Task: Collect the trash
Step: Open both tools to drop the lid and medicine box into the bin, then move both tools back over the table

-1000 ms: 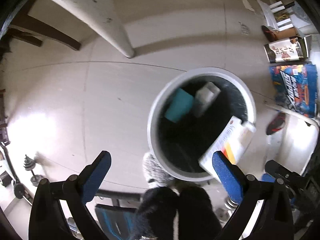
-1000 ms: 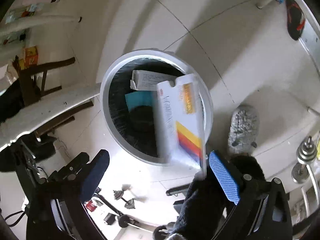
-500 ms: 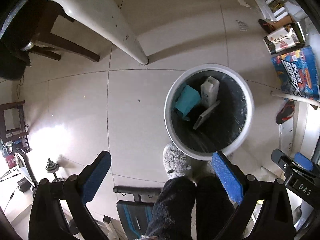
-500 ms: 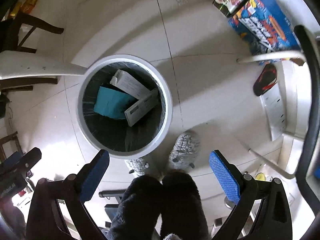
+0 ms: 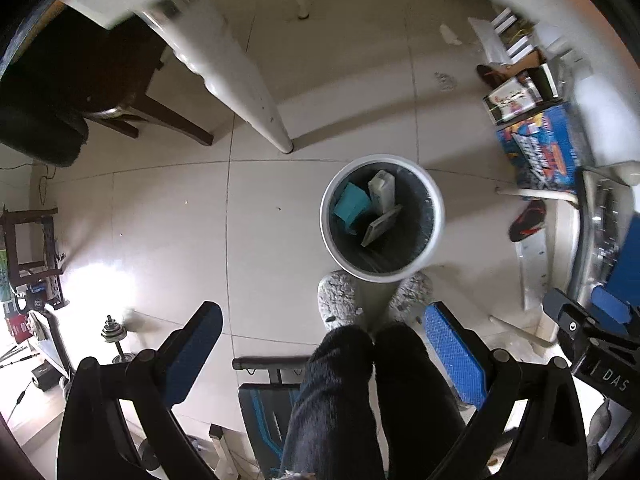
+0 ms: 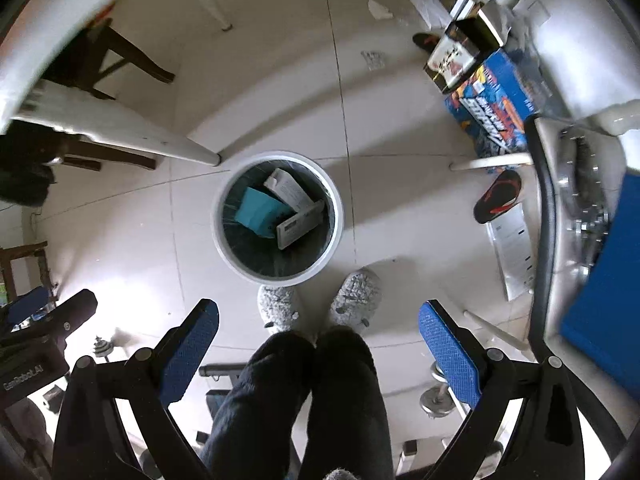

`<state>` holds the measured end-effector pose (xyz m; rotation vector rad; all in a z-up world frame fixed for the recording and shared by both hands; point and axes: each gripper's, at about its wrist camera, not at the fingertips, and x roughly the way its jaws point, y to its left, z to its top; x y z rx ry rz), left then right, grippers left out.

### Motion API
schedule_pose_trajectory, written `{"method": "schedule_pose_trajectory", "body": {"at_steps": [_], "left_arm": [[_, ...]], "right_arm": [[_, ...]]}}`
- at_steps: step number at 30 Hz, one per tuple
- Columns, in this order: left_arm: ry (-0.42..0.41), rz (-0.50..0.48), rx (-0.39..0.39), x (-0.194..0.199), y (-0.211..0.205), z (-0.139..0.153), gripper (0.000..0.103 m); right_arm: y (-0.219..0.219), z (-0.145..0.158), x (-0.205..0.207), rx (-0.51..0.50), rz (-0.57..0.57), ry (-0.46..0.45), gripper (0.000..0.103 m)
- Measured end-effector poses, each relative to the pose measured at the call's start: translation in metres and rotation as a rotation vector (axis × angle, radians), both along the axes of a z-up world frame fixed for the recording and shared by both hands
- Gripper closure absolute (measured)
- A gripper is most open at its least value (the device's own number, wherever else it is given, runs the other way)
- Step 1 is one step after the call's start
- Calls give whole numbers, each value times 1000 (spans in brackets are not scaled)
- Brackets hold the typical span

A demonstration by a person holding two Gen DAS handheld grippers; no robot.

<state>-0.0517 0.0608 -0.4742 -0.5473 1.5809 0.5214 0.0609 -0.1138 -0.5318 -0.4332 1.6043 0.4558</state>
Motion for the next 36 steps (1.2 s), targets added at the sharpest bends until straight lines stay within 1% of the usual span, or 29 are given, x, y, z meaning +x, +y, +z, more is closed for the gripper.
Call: {"method": "schedule_pose_trajectory", "body": {"at_steps": [2, 3, 4, 5, 8, 9, 10, 12, 14, 17, 19, 21, 23, 24, 27, 28, 30, 31, 33, 36], "left_arm": [[-10, -12, 8, -4, 0, 23, 0], [-16, -17, 13, -6, 0, 37, 0], [-24, -21, 13, -8, 0, 45, 0], [-38, -26, 13, -10, 0, 61, 0], [-53, -41, 39, -11, 1, 99, 0], [-65, -44, 46, -11, 0, 106, 0], [-81, -44, 63, -9, 2, 121, 0], [-115, -41, 87, -4, 5, 139, 0], [-152, -32, 124, 11, 12, 161, 0], [-191, -21, 191, 40, 21, 185, 0], [-221, -23, 218, 59, 28, 197, 0], [-243, -39, 251, 91, 35, 207, 0], [-245, -53, 283, 115, 38, 211, 0], [-251, -69, 304, 136, 39, 213, 0], [-242, -111, 320, 188, 41, 209, 0], [-239, -118, 325, 198, 40, 209, 0], [-216, -138, 347, 240, 42, 200, 0], [-201, -139, 354, 256, 47, 199, 0], [-157, -129, 355, 289, 55, 184, 0], [-98, -105, 340, 327, 67, 163, 0]], "right_arm": [[-1, 27, -4, 11, 3, -5, 2], [-2, 46, -7, 15, 4, -12, 2], [-3, 60, -10, 21, 2, -14, 2], [-4, 75, -13, 30, 1, -14, 2], [-4, 123, -21, 54, 1, -29, 2], [-3, 135, -24, 62, 1, -31, 2], [-3, 151, -26, 76, -5, -34, 2], [-1, 176, -26, 110, -19, -37, 2], [4, 201, -21, 149, -41, -51, 2], [10, 229, -1, 195, -76, -79, 2], [15, 248, 23, 221, -104, -113, 2], [19, 266, 54, 242, -112, -138, 2], [22, 280, 85, 240, -101, -166, 2], [23, 289, 107, 233, -91, -192, 2], [27, 300, 167, 189, -52, -229, 2], [28, 299, 186, 174, -43, -232, 2], [33, 295, 229, 144, -6, -230, 2], [38, 290, 253, 120, 19, -228, 2], [54, 275, 299, 68, 95, -210, 2], [81, 247, 348, -8, 220, -190, 2]]}}
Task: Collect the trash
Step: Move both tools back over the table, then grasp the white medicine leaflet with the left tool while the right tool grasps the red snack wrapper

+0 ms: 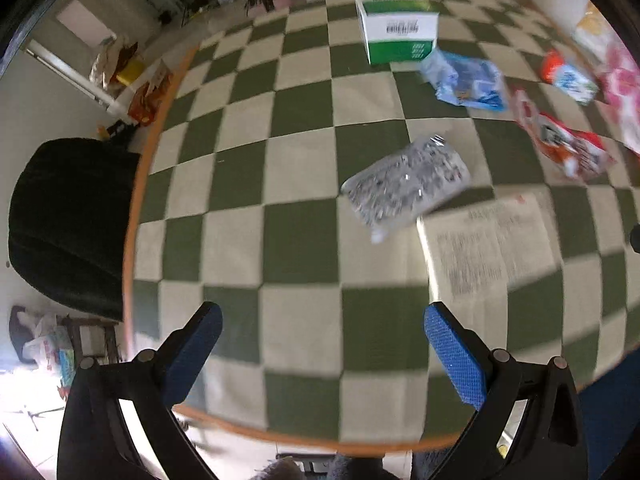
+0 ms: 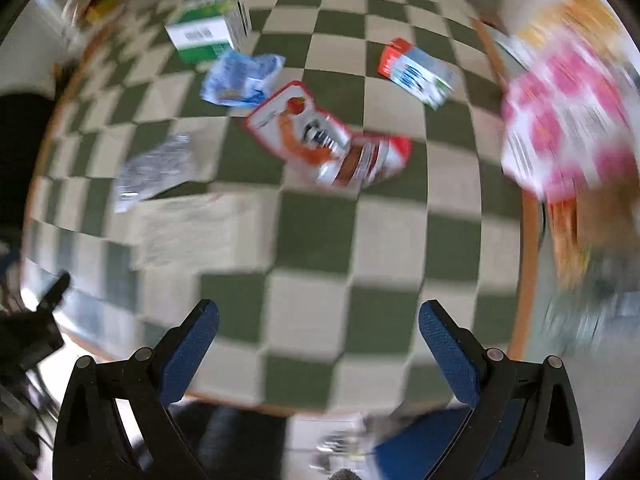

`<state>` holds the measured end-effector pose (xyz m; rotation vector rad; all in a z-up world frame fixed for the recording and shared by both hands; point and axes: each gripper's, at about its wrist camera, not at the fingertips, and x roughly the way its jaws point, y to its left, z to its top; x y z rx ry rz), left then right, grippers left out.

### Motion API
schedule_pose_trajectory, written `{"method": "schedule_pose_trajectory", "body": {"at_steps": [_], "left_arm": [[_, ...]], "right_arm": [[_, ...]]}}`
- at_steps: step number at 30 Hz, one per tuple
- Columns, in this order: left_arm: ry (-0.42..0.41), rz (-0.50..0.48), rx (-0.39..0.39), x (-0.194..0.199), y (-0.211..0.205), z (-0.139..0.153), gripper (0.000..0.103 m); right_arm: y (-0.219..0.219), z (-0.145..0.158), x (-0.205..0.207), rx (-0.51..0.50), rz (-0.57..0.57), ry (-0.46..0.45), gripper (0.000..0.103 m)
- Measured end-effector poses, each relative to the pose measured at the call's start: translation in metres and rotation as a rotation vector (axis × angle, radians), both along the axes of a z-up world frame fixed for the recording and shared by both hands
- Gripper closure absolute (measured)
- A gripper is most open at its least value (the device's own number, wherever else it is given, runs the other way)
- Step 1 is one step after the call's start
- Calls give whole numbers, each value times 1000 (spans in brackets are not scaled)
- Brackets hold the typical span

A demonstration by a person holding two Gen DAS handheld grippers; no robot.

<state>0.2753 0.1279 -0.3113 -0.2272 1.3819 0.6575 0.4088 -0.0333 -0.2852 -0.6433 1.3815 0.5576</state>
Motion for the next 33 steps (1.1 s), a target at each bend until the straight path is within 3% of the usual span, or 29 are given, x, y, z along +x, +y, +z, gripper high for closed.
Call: {"method": "schedule_pose_trajectory", "body": {"at_steps": [7, 12, 16, 19, 20, 21, 22, 24, 27, 31, 32, 33], "left_arm": [[82, 43, -60, 58, 21, -42, 0], [90, -30, -105, 75, 17, -44, 0], [93, -196, -126, 90, -2, -37, 0], [140, -432, -116, 100, -33, -35, 0], [161, -512, -112, 102, -44, -36, 0], [174, -568, -109, 103, -52, -37, 0], [209, -677, -104, 104, -67, -40, 0], [265, -806, -88, 104, -86, -48, 0], [320, -936, -98, 105, -104, -62, 0], [362, -957, -85, 111, -109, -81, 1], [349, -950, -95, 112, -109, -81, 3], [325, -927, -132, 114, -107, -79, 12]], "right_arm": [[65, -88, 84, -170, 250, 84, 2], [82, -116, 103, -182, 307, 116, 4], [71, -105, 110, -107, 269, 111, 24], [51, -96, 112, -70, 190, 161, 39], [43, -94, 110, -58, 164, 182, 52], [30, -94, 109, -58, 118, 223, 57], [20, -95, 108, -61, 88, 245, 58], [-2, -100, 106, -63, 37, 273, 58], [-33, -103, 112, -45, -49, 308, 58], [-55, -97, 124, -18, -114, 309, 57], [-58, -95, 127, -11, -121, 302, 55], [-62, -93, 130, -5, -134, 297, 51]]}}
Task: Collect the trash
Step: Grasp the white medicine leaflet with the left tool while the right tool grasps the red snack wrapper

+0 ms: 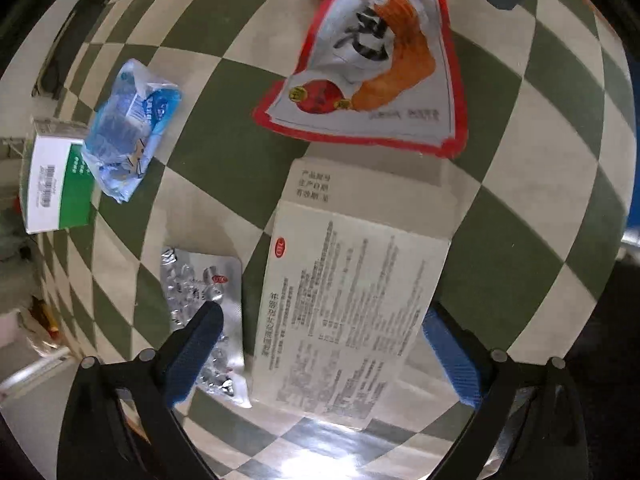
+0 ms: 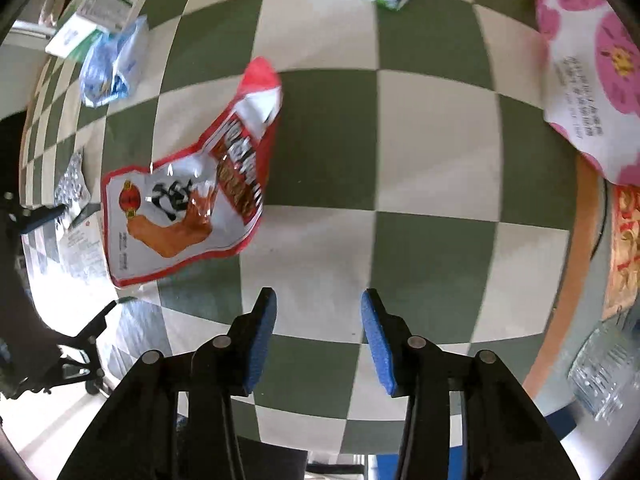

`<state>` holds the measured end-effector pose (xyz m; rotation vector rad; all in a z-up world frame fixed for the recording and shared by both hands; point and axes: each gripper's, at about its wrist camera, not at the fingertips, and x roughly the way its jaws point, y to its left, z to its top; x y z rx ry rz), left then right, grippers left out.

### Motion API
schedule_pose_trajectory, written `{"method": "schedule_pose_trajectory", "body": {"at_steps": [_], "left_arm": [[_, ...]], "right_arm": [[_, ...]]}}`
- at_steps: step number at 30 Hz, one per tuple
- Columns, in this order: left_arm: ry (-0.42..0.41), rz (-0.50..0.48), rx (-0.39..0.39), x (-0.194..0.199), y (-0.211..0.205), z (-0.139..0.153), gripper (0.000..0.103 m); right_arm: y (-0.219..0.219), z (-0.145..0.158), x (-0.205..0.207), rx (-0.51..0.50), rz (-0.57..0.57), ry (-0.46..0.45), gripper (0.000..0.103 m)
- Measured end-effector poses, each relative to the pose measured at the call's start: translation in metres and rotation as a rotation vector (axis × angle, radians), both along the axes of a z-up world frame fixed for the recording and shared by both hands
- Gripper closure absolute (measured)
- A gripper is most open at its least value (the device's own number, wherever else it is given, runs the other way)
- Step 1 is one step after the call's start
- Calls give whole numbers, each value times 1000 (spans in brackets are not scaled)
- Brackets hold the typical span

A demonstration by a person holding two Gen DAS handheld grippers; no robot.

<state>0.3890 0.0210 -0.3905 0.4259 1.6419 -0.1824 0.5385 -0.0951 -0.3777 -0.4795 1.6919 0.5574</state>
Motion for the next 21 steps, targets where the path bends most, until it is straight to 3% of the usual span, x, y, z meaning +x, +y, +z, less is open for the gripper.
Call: {"method": "schedule_pose_trajectory", "body": {"at_steps": [2, 6, 9, 12, 13, 14, 17, 20, 21], "left_arm": [[9, 74, -72, 1, 9, 1, 26], [-30, 238, -94, -2, 26, 1, 26], [-41, 524, -76, -11, 52, 1, 26], [-65, 859, -79, -34, 88, 1, 26], [-85, 971, -82, -44, 98, 0, 26], [-93, 1015, -77, -49, 102, -1, 26], [-138, 1113, -24, -57, 106, -1, 26], [-156, 1128, 10, -55, 90, 0, 26], [-161, 1121, 19, -53, 88, 1, 26]], "right_arm": [[-9, 4, 8, 21, -57, 5, 48], [-29, 12, 30, 113, -268, 40, 44], [-40, 4, 40, 218, -466, 100, 41], [-33, -13, 40, 272, -564, 152, 40], [-28, -19, 38, 275, -576, 154, 35], [-20, -17, 37, 288, -578, 123, 25], [17, -16, 30, 258, -507, 31, 20], [46, -15, 16, 111, -430, -109, 22], [61, -12, 1, 90, -403, -157, 35]]}}
